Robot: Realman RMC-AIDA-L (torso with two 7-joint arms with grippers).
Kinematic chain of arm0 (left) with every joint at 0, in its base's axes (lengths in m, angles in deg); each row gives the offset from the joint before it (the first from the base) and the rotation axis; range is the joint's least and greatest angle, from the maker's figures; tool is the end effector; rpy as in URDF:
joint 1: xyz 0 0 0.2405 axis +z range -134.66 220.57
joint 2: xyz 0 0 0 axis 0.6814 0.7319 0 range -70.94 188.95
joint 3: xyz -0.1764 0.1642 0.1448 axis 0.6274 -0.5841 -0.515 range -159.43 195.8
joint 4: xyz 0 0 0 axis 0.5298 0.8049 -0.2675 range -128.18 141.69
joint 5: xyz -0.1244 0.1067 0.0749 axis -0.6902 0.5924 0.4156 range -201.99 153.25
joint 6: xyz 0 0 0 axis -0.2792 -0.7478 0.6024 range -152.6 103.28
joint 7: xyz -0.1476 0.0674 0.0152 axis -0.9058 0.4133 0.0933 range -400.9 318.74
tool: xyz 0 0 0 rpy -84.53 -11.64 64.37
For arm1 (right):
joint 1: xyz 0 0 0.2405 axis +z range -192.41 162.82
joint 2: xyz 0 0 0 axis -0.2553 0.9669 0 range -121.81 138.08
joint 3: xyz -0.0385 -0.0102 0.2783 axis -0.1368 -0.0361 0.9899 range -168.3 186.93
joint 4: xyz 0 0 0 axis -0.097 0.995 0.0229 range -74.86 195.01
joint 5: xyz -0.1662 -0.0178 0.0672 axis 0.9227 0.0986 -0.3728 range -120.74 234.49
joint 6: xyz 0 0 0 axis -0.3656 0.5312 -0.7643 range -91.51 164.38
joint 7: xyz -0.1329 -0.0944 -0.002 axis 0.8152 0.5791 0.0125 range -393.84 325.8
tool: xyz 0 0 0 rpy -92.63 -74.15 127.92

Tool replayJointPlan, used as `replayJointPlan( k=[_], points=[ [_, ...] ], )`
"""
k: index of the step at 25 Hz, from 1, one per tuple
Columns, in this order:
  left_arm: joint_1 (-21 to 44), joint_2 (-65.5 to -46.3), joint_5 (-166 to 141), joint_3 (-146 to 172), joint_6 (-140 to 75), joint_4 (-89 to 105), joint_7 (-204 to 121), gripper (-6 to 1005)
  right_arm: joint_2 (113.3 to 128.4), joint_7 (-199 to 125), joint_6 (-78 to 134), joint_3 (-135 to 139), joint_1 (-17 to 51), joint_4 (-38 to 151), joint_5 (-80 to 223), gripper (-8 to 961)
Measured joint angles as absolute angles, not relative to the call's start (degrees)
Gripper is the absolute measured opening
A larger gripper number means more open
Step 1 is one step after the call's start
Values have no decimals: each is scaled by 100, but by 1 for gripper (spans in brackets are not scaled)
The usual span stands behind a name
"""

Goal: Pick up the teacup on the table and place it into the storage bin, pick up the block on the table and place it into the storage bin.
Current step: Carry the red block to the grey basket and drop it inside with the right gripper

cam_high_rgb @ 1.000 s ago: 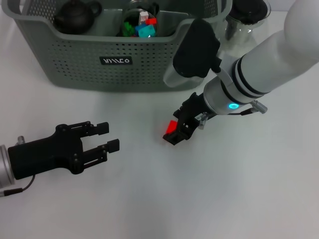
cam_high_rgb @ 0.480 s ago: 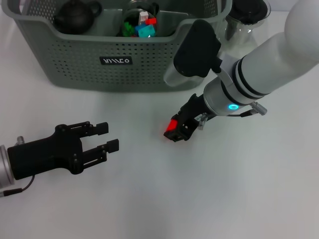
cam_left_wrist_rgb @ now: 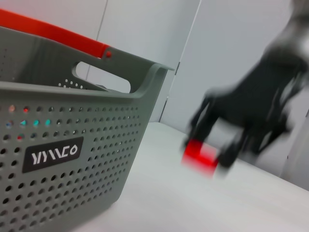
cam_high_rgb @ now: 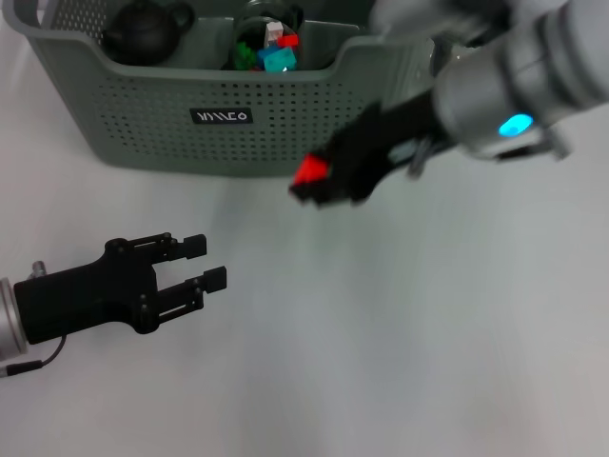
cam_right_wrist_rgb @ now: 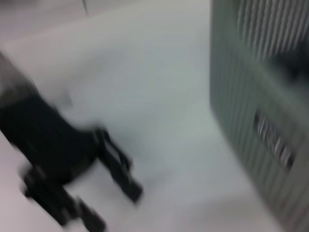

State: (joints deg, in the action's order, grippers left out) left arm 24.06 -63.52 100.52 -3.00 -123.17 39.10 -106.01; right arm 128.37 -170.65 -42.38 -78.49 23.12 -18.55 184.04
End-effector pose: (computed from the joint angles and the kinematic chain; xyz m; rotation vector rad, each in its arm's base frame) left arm -0.3067 0.2373 -0.0439 -2.5977 -0.7611 -0.8432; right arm 0.1182 0.3371 -0.0735 -2.9257 0.4825 -0.0316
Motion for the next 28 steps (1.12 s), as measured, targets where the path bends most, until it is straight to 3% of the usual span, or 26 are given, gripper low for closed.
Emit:
replayJointPlan(
  k=[4,9,16,21,28],
  points=[
    [2403,-6351,10052,-300,-12318,3910,-10603,556,12830,-17297,-4740,-6970,2288,-2932,18205,430],
    [2351,-6351,10052,-311,-12315,3910,-10603,559,12835,-17559,-3962,-6542,3091,-2552,18320,429],
    [2320,-6351,10051,-308,-12309,3901,-10603,563,12821,-17649,-2180,-6445,4991,697,19187,429],
    [2293,-6351,10049,-309,-12309,3884,-10603,566,12833,-17628,-921,-6482,5943,2911,19556,430],
    [2276,-6352,10051,-303,-12284,3839,-10603,570,12884,-17590,-492,-6706,5940,3367,19537,430]
  ],
)
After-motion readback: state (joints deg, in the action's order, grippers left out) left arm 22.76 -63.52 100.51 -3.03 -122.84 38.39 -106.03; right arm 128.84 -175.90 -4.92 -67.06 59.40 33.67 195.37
